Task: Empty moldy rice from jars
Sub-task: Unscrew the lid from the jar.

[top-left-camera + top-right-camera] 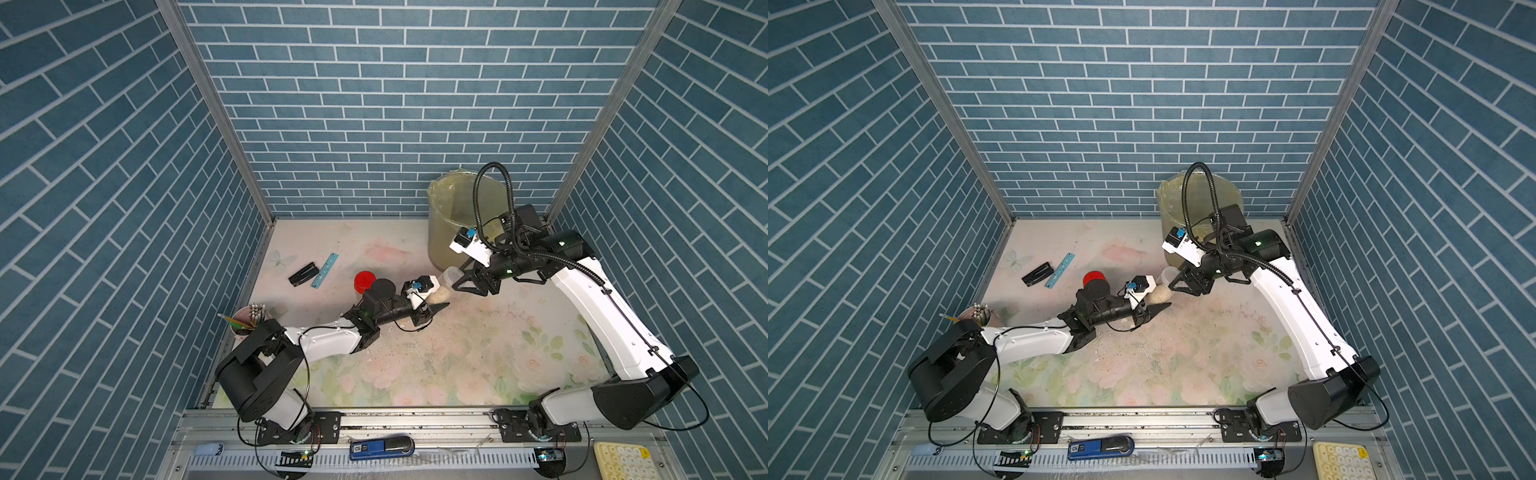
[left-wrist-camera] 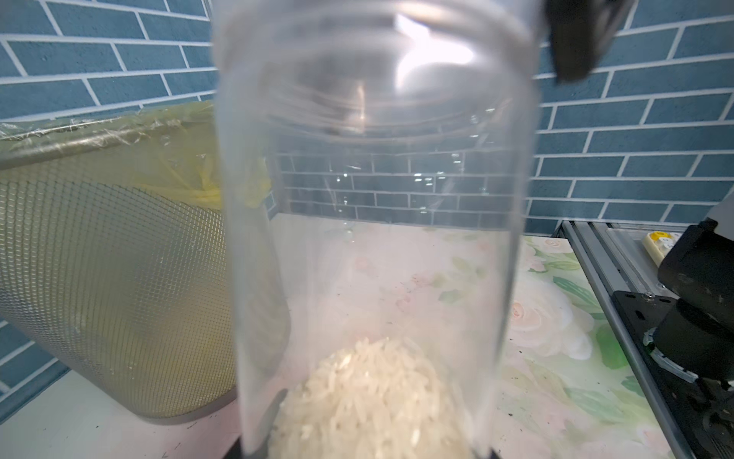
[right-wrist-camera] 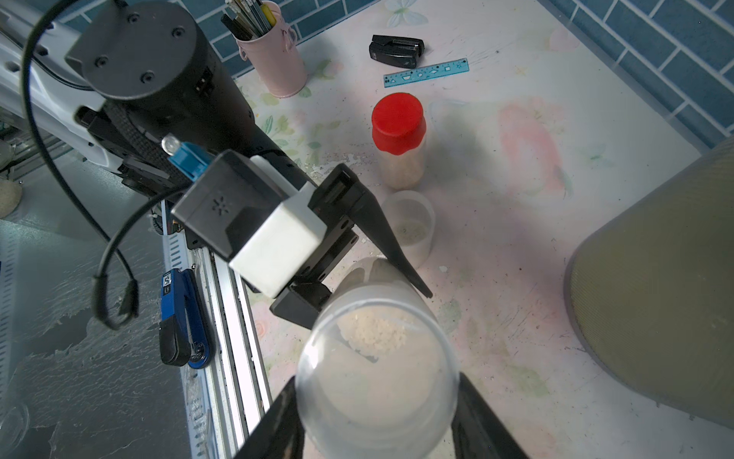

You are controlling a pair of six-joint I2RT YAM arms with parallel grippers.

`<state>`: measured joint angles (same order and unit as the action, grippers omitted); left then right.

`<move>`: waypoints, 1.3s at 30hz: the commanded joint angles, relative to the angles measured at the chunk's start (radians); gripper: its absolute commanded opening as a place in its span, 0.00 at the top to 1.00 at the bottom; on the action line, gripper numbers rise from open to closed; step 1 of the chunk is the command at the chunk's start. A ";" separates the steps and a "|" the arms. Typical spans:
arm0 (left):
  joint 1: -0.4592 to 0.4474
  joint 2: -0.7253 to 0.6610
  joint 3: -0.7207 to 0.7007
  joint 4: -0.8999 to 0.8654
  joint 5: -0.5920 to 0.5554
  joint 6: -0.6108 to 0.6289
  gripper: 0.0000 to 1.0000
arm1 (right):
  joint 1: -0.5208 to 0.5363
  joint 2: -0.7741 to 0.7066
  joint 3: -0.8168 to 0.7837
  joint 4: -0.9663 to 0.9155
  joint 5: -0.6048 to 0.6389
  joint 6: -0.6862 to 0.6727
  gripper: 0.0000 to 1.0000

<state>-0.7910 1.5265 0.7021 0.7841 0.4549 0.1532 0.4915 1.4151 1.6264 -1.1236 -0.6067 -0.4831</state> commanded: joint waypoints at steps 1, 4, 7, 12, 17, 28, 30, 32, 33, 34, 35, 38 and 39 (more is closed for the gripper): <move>0.015 -0.007 0.030 0.005 -0.056 -0.012 0.79 | 0.014 -0.046 -0.039 -0.030 -0.097 -0.007 0.63; 0.015 -0.009 0.030 0.003 -0.066 -0.009 0.79 | 0.015 -0.068 -0.068 -0.001 -0.088 0.010 0.57; 0.015 -0.007 0.026 0.007 -0.070 -0.007 0.79 | 0.014 -0.077 -0.085 0.010 -0.085 0.019 0.53; 0.015 -0.003 0.036 0.008 -0.078 0.002 0.79 | 0.013 -0.088 -0.118 0.041 -0.082 0.049 0.50; 0.015 -0.007 0.036 0.006 -0.085 0.009 0.79 | 0.013 -0.103 -0.128 0.039 -0.062 0.063 0.46; 0.015 -0.006 0.037 0.012 -0.087 0.006 0.79 | 0.012 -0.137 -0.175 0.096 -0.065 0.101 0.25; 0.015 -0.005 0.036 0.018 -0.091 0.006 0.78 | 0.013 -0.140 -0.174 0.100 -0.058 0.113 0.18; 0.015 -0.005 0.033 0.020 -0.099 0.007 0.78 | 0.013 -0.149 -0.178 0.101 -0.035 0.127 0.05; 0.016 -0.006 0.031 0.023 -0.101 0.006 0.77 | 0.013 -0.160 -0.186 0.103 -0.014 0.135 0.03; 0.015 -0.007 0.030 0.023 -0.103 0.007 0.78 | 0.012 -0.174 -0.197 0.112 0.003 0.142 0.03; 0.015 -0.006 0.030 0.024 -0.104 0.009 0.78 | 0.013 -0.195 -0.214 0.123 0.013 0.152 0.03; 0.015 -0.011 0.027 0.018 -0.107 0.018 0.77 | 0.013 -0.267 -0.279 0.173 0.041 0.194 0.03; 0.015 -0.012 0.026 0.018 -0.109 0.017 0.77 | 0.012 -0.292 -0.299 0.186 0.049 0.207 0.03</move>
<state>-0.7799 1.5265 0.7029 0.7612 0.3561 0.1688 0.4992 1.1915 1.3617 -0.9726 -0.5884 -0.3222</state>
